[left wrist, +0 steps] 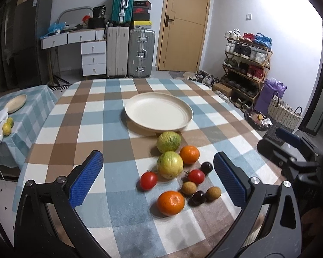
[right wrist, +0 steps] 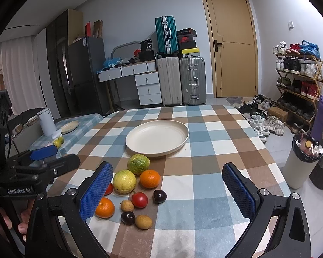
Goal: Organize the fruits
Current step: 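Move the left gripper toward the large orange in the fruit cluster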
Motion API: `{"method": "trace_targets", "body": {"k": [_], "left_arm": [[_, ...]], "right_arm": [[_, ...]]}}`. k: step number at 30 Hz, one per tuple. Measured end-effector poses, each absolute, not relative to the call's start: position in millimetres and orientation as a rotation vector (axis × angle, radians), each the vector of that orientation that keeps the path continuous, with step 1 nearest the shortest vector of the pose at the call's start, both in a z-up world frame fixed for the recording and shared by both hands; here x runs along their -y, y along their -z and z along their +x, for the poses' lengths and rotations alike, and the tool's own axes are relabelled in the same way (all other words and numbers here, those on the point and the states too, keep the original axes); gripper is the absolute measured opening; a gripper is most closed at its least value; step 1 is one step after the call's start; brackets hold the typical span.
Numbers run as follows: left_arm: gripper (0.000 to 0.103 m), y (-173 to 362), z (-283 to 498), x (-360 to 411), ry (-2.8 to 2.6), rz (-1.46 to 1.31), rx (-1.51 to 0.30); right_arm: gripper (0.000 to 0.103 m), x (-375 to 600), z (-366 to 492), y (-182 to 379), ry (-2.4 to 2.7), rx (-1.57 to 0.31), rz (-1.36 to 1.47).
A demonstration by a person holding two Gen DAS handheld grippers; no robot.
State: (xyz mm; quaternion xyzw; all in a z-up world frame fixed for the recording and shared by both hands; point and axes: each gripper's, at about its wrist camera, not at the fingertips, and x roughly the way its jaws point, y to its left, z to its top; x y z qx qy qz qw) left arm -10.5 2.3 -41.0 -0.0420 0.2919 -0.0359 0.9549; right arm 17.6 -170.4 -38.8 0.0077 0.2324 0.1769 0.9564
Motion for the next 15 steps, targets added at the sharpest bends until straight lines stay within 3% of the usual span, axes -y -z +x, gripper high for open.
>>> {"method": "trace_targets", "body": {"k": [15], "left_arm": [[0.102,110,21,-24,0.161,-0.090,-0.800]], "right_arm": [[0.103,171,26,51,-0.348,-0.544,-0.016]]}}
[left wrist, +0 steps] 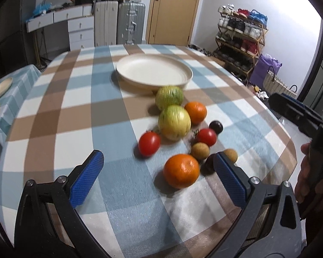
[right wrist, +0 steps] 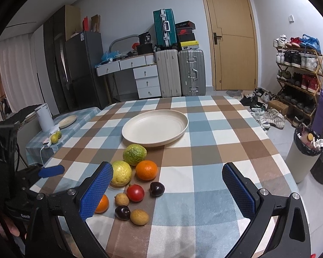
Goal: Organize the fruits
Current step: 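Move the left gripper toward the large orange in the fruit cluster, then grasp the orange with the left gripper while the right gripper grasps the green citrus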
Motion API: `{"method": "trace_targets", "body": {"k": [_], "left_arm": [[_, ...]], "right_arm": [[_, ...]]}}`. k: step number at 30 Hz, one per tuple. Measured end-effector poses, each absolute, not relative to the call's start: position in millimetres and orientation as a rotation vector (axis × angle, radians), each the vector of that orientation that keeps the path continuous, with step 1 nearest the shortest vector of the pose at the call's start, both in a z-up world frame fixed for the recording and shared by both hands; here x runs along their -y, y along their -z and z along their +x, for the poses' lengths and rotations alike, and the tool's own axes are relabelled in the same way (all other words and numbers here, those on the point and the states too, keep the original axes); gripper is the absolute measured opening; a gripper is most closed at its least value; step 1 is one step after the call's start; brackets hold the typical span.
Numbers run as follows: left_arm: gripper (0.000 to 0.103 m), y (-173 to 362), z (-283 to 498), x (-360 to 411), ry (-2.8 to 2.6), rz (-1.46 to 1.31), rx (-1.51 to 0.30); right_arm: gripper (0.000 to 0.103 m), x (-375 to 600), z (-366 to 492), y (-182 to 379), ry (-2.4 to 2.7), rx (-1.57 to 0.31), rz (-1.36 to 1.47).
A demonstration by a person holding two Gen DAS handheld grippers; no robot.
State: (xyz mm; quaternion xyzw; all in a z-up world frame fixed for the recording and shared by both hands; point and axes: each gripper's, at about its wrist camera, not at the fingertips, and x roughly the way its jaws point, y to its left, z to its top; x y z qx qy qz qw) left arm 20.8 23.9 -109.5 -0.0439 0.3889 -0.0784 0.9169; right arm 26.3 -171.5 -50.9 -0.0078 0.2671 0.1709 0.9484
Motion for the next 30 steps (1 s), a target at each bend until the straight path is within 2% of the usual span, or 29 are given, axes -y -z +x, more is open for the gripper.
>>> {"method": "trace_targets", "body": {"k": [5,8,11,13,16,17,30], "left_arm": [[0.097,121,26,-20,0.192,-0.093,-0.827],[0.082,127,29,-17,0.231,-0.093,-0.853],[0.075,131,30,-12,0.262,-0.095,-0.868],[0.066,132,31,-11,0.281,-0.095,-0.868],[0.045,133,32,-9,0.315,-0.104,-0.873],[0.041,134,33,-8,0.326,-0.108,-0.879],[0.038,132,28,-16,0.416,-0.175,-0.864]], "right_arm": [[0.103,169,30,55,-0.357,-0.538,0.012],[0.103,170,32,57,-0.355,-0.538,0.001],[0.103,169,35,61,-0.355,-0.520,-0.005],[0.103,168,36,62,-0.356,-0.528,0.000],[0.103,168,37,64,-0.357,-0.537,0.003],[0.103,168,37,64,-0.358,-0.536,0.007],[0.103,166,39,69,-0.369,-0.556,0.011]]}}
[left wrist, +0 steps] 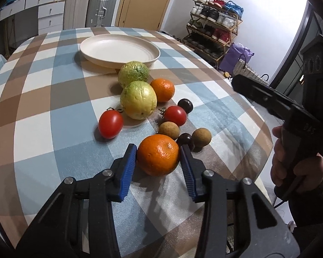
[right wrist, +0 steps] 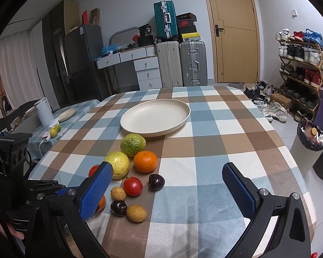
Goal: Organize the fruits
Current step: 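Grasp the orange with the left gripper while the right gripper grasps the green citrus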
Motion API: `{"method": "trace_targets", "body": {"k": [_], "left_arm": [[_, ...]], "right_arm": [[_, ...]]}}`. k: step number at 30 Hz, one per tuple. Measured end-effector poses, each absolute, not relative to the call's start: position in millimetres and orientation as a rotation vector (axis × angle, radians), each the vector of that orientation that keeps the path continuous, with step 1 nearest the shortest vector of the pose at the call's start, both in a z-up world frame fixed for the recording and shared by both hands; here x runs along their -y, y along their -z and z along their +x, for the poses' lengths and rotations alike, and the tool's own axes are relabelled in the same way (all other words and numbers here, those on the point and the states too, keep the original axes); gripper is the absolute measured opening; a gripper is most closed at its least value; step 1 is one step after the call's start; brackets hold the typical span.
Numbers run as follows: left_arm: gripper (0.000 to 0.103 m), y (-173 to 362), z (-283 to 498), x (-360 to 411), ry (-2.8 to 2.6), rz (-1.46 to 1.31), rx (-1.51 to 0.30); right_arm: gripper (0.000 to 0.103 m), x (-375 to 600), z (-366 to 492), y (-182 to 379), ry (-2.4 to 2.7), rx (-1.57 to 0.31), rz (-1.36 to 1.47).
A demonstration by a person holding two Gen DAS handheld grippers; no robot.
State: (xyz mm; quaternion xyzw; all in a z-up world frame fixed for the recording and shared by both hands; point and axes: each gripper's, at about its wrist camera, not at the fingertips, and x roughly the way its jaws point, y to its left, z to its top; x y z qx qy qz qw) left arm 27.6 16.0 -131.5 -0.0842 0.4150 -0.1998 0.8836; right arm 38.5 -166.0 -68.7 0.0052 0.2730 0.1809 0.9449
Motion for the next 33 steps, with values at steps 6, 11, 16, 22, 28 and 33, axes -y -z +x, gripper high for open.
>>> {"method": "trace_targets", "body": {"k": [6,11,16,22,28,33], "left_arm": [[0.038,114,25,-28,0.419,-0.188,-0.801],[0.038,99,29,-51,0.385,-0.206,-0.753],[0.038,92,35,-80,0.345,-0.236,-0.726],[0.038,92,39,-108,0.300,-0.259,-0.709],[0.038,95,47,-122,0.274,-0.274,-0.704],[0.038,101,54,-129,0.258,-0.295,-0.709]], "right_arm": [[0.103,159,52,66,-0.437,-0.622,0.111],[0.103,152,75,61,-0.533,-0.682,0.219],[0.103,139,102,65,-0.583,-0.751,0.199],[0.103,119,130,78,-0.617,-0.838,0.158],[0.103,101,159,96,-0.654,-0.925,0.150],[0.101,87,176,109,-0.663,-0.987,0.136]]}}
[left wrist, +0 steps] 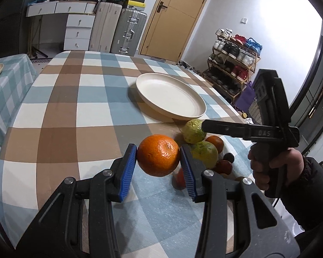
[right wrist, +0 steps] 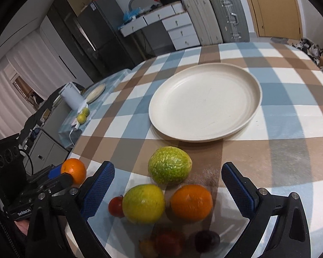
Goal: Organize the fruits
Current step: 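Grasp the orange with the left gripper while the right gripper grasps the green citrus, then carry the orange and green citrus onto the cream plate and release both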
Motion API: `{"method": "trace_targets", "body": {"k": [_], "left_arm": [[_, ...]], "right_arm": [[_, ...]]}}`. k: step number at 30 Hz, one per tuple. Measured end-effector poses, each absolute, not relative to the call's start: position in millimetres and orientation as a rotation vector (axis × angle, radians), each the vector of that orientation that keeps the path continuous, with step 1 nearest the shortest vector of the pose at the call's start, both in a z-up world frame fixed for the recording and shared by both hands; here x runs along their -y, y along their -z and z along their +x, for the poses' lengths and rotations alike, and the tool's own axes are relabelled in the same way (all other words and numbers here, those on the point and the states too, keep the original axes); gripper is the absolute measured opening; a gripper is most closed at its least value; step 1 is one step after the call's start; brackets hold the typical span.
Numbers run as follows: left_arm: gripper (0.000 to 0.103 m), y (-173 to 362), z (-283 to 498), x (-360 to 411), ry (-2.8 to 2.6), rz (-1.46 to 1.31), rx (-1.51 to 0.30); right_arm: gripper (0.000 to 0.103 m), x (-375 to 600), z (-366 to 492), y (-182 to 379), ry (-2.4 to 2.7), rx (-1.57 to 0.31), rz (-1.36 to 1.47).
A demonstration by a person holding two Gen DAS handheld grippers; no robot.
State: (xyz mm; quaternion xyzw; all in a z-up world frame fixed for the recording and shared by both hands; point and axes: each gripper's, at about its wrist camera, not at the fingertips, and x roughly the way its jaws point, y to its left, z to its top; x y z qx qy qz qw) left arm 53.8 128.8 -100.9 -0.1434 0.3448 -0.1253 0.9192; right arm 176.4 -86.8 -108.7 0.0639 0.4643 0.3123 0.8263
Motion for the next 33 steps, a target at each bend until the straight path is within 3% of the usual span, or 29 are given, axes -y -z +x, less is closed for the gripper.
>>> {"method": "trace_targets", "body": {"k": [14,21,33], "left_arm": [[0.038,112,65,-137,0.231,-0.318,-0.718],[0.038,113,70,-139,0.231,-0.316,-0.721],[0.038,115,73,-138,0.225,-0.309,-0.724]], "right_arm": [[0.078,73,195,127,-0.661,-1.046,0.133],[0.053,76,195,128,-0.667,-1.056,0.159],[0.050,81,195,129,-0.680,-1.051,0.204]]}}
